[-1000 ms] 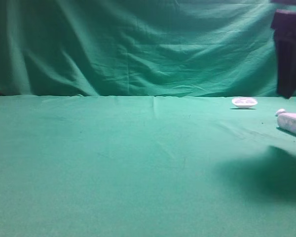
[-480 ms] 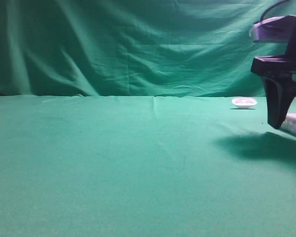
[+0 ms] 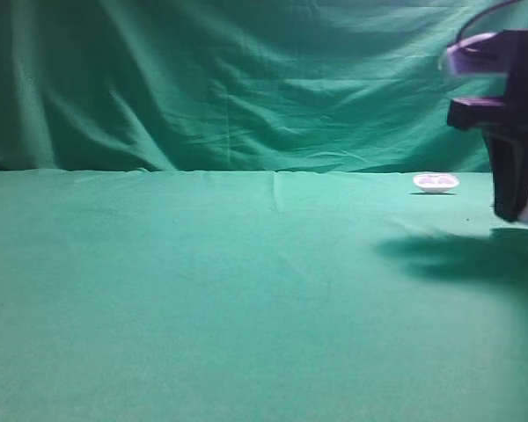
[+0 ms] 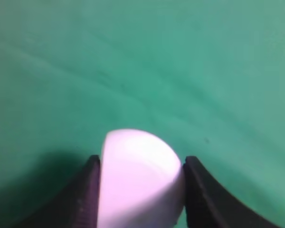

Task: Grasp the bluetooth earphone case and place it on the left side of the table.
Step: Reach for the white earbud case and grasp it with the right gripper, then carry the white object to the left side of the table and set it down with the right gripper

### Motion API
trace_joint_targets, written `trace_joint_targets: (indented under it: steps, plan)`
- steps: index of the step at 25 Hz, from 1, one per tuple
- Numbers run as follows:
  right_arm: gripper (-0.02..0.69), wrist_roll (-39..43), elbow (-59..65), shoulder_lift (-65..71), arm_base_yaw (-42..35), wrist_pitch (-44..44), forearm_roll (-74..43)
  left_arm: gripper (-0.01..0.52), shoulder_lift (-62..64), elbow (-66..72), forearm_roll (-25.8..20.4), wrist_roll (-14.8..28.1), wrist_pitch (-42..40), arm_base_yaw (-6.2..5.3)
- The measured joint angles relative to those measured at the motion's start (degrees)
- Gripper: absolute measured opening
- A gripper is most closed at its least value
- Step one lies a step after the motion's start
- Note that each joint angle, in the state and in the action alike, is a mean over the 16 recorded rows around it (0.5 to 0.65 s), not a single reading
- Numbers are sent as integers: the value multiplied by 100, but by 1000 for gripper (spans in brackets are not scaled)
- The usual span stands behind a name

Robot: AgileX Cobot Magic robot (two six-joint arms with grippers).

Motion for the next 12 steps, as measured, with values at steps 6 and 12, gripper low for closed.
trace_joint_targets:
  steps: [6,12]
  plan:
    - [321,-173,-1501,766,1083,16,199,0,0,0,0,0,0,0]
    - [321,-206,-2747,1832,1829,-92,256,0,0,0,0,0,0,0]
